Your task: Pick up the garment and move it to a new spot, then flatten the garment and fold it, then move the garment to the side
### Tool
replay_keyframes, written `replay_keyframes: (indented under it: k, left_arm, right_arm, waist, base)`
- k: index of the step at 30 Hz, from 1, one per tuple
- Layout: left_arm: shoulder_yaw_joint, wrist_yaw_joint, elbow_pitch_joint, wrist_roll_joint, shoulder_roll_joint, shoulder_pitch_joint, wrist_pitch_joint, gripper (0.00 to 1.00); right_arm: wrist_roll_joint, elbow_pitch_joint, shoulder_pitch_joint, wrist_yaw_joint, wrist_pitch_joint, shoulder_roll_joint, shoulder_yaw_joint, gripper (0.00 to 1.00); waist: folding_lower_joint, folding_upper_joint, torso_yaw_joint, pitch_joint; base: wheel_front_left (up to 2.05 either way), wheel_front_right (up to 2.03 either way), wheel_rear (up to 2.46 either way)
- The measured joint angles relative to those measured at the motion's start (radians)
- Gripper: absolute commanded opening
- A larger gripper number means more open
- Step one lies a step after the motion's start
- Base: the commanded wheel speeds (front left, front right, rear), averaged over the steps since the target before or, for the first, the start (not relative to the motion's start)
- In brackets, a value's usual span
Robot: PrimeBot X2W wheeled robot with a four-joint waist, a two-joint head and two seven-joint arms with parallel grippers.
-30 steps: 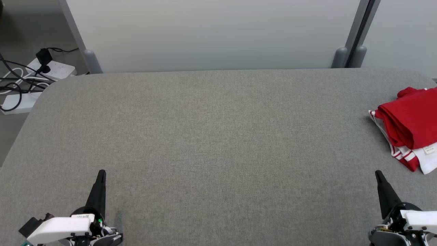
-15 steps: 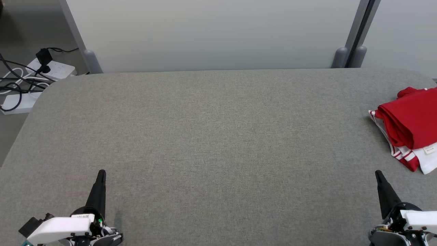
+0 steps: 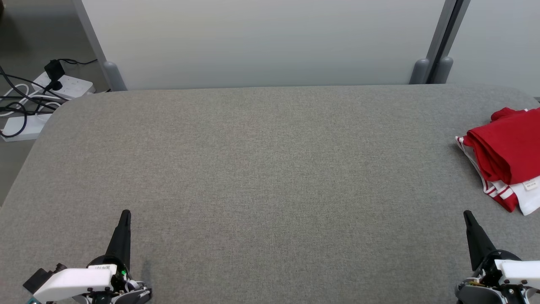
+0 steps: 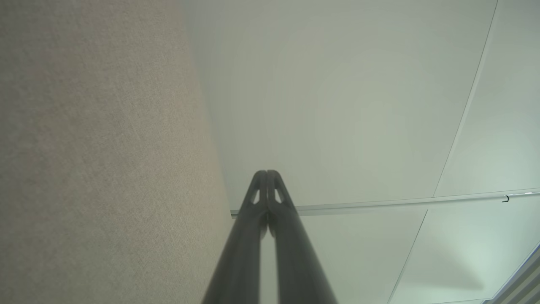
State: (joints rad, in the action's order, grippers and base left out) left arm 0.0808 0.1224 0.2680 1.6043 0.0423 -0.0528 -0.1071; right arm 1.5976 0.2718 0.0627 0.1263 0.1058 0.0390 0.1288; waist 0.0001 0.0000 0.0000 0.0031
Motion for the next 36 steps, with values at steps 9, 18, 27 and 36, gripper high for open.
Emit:
replay_keyframes:
  k: [9, 18, 27, 36]
  left_arm:
    - [0.000, 0.000, 0.000, 0.000, 0.000, 0.000, 0.000, 0.00]
    - [0.000, 0.000, 0.000, 0.000, 0.000, 0.000, 0.000, 0.00]
    - [0.000, 0.000, 0.000, 0.000, 0.000, 0.000, 0.000, 0.00]
    - [0.000, 0.000, 0.000, 0.000, 0.000, 0.000, 0.000, 0.00]
  right_arm:
    - [0.000, 0.000, 0.000, 0.000, 0.000, 0.000, 0.000, 0.00]
    - [0.000, 0.000, 0.000, 0.000, 0.000, 0.000, 0.000, 0.00]
    - [0.000, 0.000, 0.000, 0.000, 0.000, 0.000, 0.000, 0.00]
    - [0.000, 0.000, 0.000, 0.000, 0.000, 0.000, 0.000, 0.00]
  waist:
    - [0.0000, 0.0000, 0.000, 0.000]
    - [0.0000, 0.0000, 0.000, 0.000]
    - [0.0000, 0.0000, 0.000, 0.000]
    - [0.0000, 0.0000, 0.000, 0.000]
  base:
    - [0.00, 0.00, 0.00]
    - [0.00, 0.00, 0.00]
    - [0.00, 0.00, 0.00]
    - [0.00, 0.00, 0.00]
